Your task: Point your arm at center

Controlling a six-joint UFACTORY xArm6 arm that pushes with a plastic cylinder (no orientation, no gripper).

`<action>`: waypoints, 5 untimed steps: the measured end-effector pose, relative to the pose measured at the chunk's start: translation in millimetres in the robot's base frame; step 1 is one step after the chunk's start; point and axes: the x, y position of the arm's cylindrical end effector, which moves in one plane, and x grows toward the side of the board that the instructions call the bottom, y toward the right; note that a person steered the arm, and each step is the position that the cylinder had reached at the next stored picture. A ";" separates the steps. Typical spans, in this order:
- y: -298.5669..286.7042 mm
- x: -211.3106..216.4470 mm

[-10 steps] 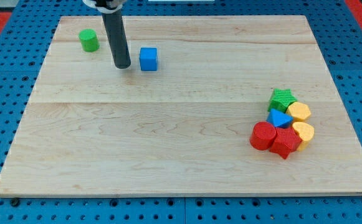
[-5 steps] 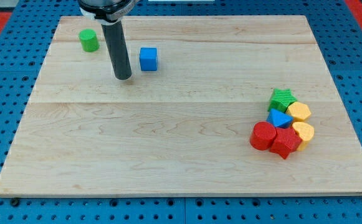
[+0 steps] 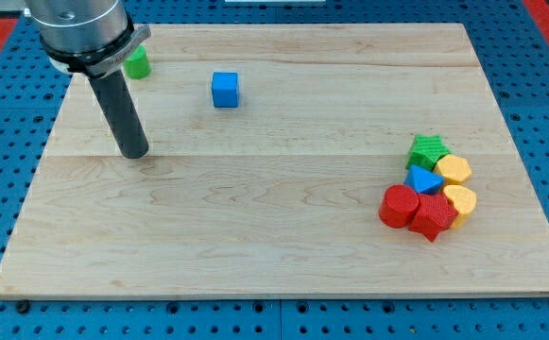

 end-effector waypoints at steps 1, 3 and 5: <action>-0.8 0.0; 30.4 0.0; 90.2 0.3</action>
